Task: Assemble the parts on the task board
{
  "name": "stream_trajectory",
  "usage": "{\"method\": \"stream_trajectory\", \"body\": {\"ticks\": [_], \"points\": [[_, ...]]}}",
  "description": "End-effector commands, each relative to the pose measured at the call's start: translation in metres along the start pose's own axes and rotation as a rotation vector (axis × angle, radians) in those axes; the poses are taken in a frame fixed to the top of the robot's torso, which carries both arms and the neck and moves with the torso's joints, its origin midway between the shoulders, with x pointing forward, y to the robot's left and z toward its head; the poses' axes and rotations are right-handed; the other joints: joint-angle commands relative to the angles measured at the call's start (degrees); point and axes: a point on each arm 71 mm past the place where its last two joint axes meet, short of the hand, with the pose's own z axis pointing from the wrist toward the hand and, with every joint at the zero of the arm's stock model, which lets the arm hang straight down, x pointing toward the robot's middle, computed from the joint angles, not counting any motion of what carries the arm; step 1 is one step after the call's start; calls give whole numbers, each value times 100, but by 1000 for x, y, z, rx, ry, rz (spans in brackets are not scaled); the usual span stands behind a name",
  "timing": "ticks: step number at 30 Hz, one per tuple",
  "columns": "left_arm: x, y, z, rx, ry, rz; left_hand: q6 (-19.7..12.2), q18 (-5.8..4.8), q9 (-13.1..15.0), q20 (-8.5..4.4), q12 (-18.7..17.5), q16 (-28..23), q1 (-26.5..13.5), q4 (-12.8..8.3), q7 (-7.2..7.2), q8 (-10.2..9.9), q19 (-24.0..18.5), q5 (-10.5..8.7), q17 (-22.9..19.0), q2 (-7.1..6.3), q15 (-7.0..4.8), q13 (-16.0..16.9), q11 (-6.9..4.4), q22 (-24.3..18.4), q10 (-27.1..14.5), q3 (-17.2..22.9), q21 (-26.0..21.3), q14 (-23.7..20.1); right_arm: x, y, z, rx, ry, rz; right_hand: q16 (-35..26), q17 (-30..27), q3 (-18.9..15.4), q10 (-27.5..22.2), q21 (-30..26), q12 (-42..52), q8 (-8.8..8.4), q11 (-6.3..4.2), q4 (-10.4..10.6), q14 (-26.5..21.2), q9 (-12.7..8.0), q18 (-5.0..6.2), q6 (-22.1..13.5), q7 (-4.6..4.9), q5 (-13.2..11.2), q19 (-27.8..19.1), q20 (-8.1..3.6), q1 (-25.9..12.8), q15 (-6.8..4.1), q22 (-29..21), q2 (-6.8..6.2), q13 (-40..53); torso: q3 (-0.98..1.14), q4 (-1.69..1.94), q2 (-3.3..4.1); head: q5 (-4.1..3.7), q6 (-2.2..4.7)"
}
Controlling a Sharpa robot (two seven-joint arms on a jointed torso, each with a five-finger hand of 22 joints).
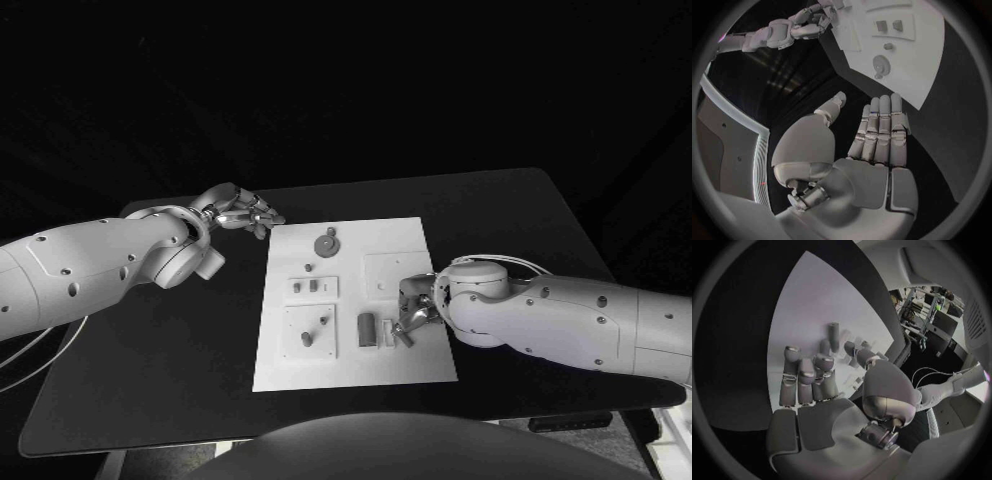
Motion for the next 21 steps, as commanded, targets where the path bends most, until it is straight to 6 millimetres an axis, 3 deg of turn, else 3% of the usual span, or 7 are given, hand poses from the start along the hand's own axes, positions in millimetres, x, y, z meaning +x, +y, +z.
{"method": "stream_trajectory", "body": {"ticks": [1, 9, 21], "points": [[1, -2, 0, 8, 13, -1, -22, 83, -10, 8, -20, -20, 33, -21, 22, 7, -14, 4, 7, -6, 3, 8, 14, 0, 21, 2, -9, 41, 14, -2, 3, 14, 66, -50, -5, 8, -3, -46, 16, 27, -23, -12, 44, -19, -426, 78, -38, 16, -19, -32, -4, -6, -11, 29, -42, 10, 0, 1, 0, 3, 0], [1, -1, 0, 5, 14, -1, -22, 83, -10, 8, -21, -21, 34, -24, 22, 7, -15, 5, 8, -7, 3, 9, 14, -1, 21, 2, -10, 41, 17, -3, 2, 14, 92, -64, 5, 15, 1, -52, 31, 40, -9, -15, -32, -27, -407, 78, -44, 13, -24, -45, -15, 128, -13, 42, -11, 16, -1, -3, 0, 6, 0], [1, -1, 0, 3, 14, 1, -22, 84, -10, 8, -22, -24, 36, -28, 22, 7, -15, 5, 11, -8, 3, 10, 14, -1, 21, 2, -10, 42, 16, -8, 4, 38, 73, -123, 15, 19, -49, -62, 48, 53, 12, -14, -341, -40, -372, 78, -55, 14, -23, -69, -10, 395, -8, 52, 136, 18, 5, -5, 0, 10, 0]]}}
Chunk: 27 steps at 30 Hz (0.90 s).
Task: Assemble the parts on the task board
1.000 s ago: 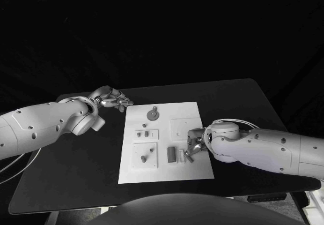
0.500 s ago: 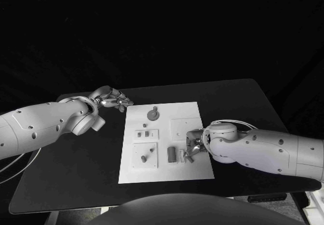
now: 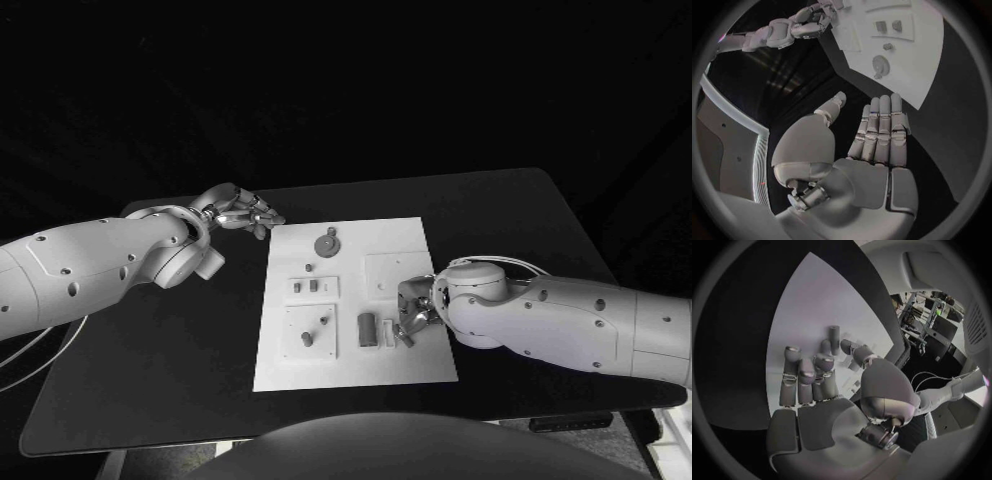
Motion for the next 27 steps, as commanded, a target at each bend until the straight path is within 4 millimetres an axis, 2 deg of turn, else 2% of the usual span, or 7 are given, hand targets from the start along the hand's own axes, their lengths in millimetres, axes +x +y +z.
{"method": "stream_trajectory", "body": {"ticks": [1, 7, 17, 27], "points": [[1, -2, 0, 7, 14, 0, -22, 84, -10, 8, -22, -24, 36, -28, 22, 7, -14, 5, 7, -7, 3, 5, 14, -1, 21, 2, -10, 42, 14, -9, 3, 46, 63, -83, 15, 7, 3, -42, 26, 30, 15, 7, -38, -34, -1229, 83, -52, 12, -23, -46, 13, 56, -13, 52, -5, 6, 1, -2, 1, 1, 0], [2, -2, 0, 6, 16, 1, -21, 84, -10, 8, -22, -26, 37, -30, 22, 7, -14, 5, 9, -8, 2, 6, 14, -2, 21, 2, -10, 43, 13, -10, 4, 64, 47, -116, 14, 6, -15, -42, 24, 30, 15, 10, -42, -35, -1227, 83, -54, 14, -23, -48, 21, 34, -11, 50, 1, 5, -1, -3, 1, 1, 0], [2, -1, 0, 3, 20, 1, -22, 84, -10, 8, -23, -28, 35, -31, 22, 7, -14, 4, 11, -9, 3, 7, 14, -2, 22, 1, -10, 43, 10, -11, 4, 89, 4, -175, 8, 1, -14, -46, 15, 23, 13, 13, 93, -40, -1225, 83, -58, 17, -16, -47, 38, -90, -3, 36, -69, -4, -6, 3, 0, -7, 0], [2, -1, 0, 2, 21, 2, -22, 83, -10, 9, -24, -30, 31, -31, 22, 7, -14, 3, 13, -10, 3, 7, 14, -2, 22, 0, -10, 44, 7, -7, 6, 79, -19, -197, 8, 1, -7, -46, 14, 22, 11, 13, 105, -40, -1225, 83, -61, 17, -16, -47, 38, -91, -3, 35, -83, -5, -5, 3, 2, -3, 0]]}}
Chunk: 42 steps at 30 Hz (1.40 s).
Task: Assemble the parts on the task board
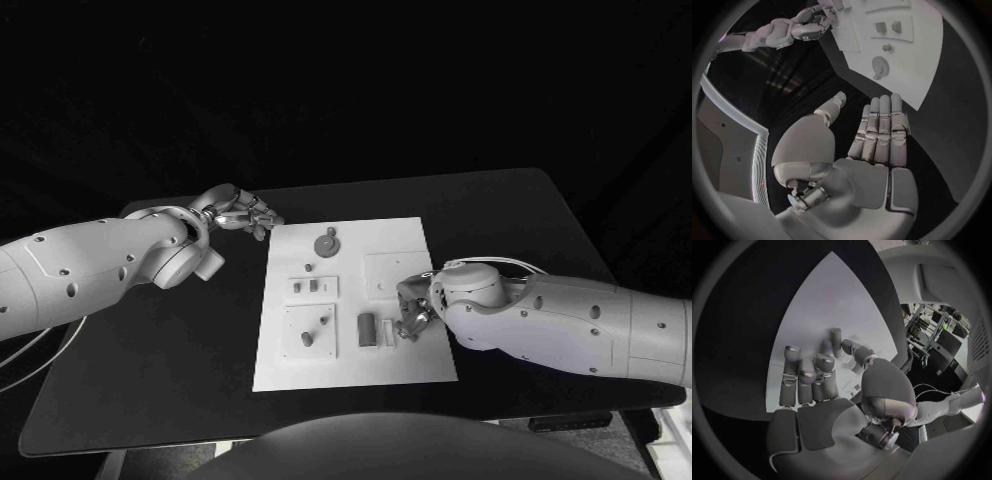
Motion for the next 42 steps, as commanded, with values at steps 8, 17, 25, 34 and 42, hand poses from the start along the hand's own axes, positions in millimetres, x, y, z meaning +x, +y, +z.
{"method": "stream_trajectory", "body": {"ticks": [8, 17, 25, 34, 42], "points": [[2, -2, 0, 8, 16, 2, -22, 83, -5, 9, -24, -32, 29, -30, 23, 7, -14, 2, 10, -10, 3, 9, 14, -3, 22, -1, -10, 44, 16, -5, 8, 56, 39, -85, 8, 4, 47, -38, 18, 23, -50, -3, -82, -48, -1614, 93, -84, 24, -20, -37, 4, 137, -18, 38, 4, -5, 1, 2, 1, 0, 0], [2, -2, 0, 8, 16, 4, -23, 84, -5, 9, -25, -33, 28, -31, 23, 7, -13, 2, 12, -10, 3, 10, 14, -3, 23, -2, -9, 45, 18, -4, 9, 50, 52, -90, 19, 5, -26, -34, 36, 37, -31, -5, -618, -46, -1595, 93, -65, 22, -19, -59, 23, 506, -5, 47, 463, -10, 5, -5, 1, 7, 0], [2, -2, 0, 7, 15, 5, -22, 84, -5, 8, -25, -34, 28, -32, 22, 7, -13, 2, 14, -9, 3, 11, 14, -3, 23, -1, -9, 46, 19, -7, 8, 54, 41, -59, 21, -2, -48, -3, 41, 36, -2, -28, -939, -27, -1589, 93, 9, -2, -11, -56, 43, 544, 12, 41, 843, -27, 4, -2, 0, 5, 0], [1, -2, 0, 6, 15, 6, -22, 85, -5, 8, -25, -36, 30, -35, 22, 8, -12, 2, 16, -8, 2, 11, 13, -3, 23, 0, -9, 47, 22, -12, 4, 36, 46, 53, 21, -18, -79, 73, 45, 21, 50, -80, -895, 30, -1585, 93, 148, -56, -6, -14, 49, 308, 30, 26, 1087, -63, 5, -1, 0, 13, 0], [2, -2, 0, 5, 17, 9, -21, 86, -5, 7, -26, -38, 37, -41, 22, 8, -12, 3, 18, -10, 2, 12, 13, -4, 23, 2, -9, 48, 21, -20, 1, 34, 46, 185, 19, -23, -67, 103, 47, 14, 67, -96, -898, 46, -1585, 93, 197, -74, -5, -3, 39, 271, 32, 22, 1105, -76, 3, -2, -1, 17, 0]]}}
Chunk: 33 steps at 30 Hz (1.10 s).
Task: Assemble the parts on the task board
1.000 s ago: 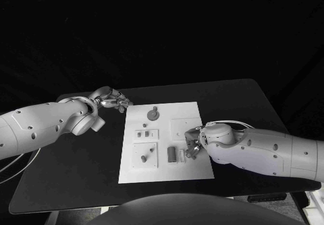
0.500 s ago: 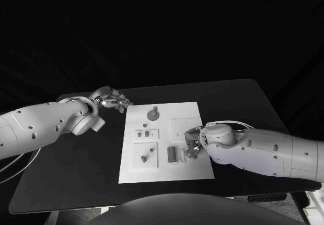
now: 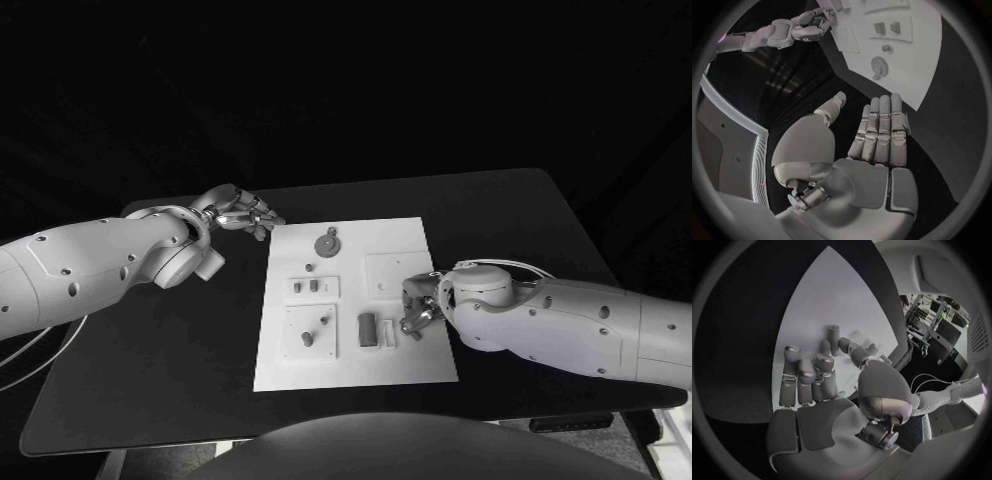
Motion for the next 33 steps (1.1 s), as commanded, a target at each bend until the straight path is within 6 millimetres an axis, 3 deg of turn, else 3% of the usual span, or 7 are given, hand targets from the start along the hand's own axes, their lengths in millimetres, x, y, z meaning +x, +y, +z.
{"method": "stream_trajectory", "body": {"ticks": [1, 14, 33], "points": [[2, -2, 0, 8, 14, 3, -21, 86, -6, 7, -26, -39, 39, -44, 21, 8, -12, 3, 10, -10, 2, 9, 13, -4, 23, 3, -9, 48, 15, -11, 1, 39, 71, 81, 20, -6, -2, 21, 25, 14, 38, -15, 21, 49, -1652, 55, 61, -1, 17, 18, 16, 149, -9, 22, 198, -8, -1, -1, -1, 5, 0], [1, -2, 0, 8, 14, 5, -21, 86, -6, 7, -27, -43, 55, -60, 21, 9, -12, 3, 15, -15, 1, 11, 12, -4, 24, 7, -9, 49, 4, -31, -6, 66, 87, 402, 15, -12, 1, 43, 25, 3, 39, -21, 20, 61, -1657, 55, 77, -7, 16, 29, 10, 115, -12, 18, 181, -22, -4, -6, 0, 21, 0], [2, -2, 0, 7, 16, 5, -21, 85, -6, 8, -29, -48, 64, -75, 21, 9, -12, 2, 20, -25, 2, 12, 13, -4, 24, 5, -9, 51, 5, -15, -6, 39, 141, 592, 9, -16, 13, 50, 22, -7, 25, -17, 5, 61, -1668, 55, 66, -2, 16, 33, 4, 107, -22, 13, 151, -31, -2, 2, 1, 18, 0]]}}
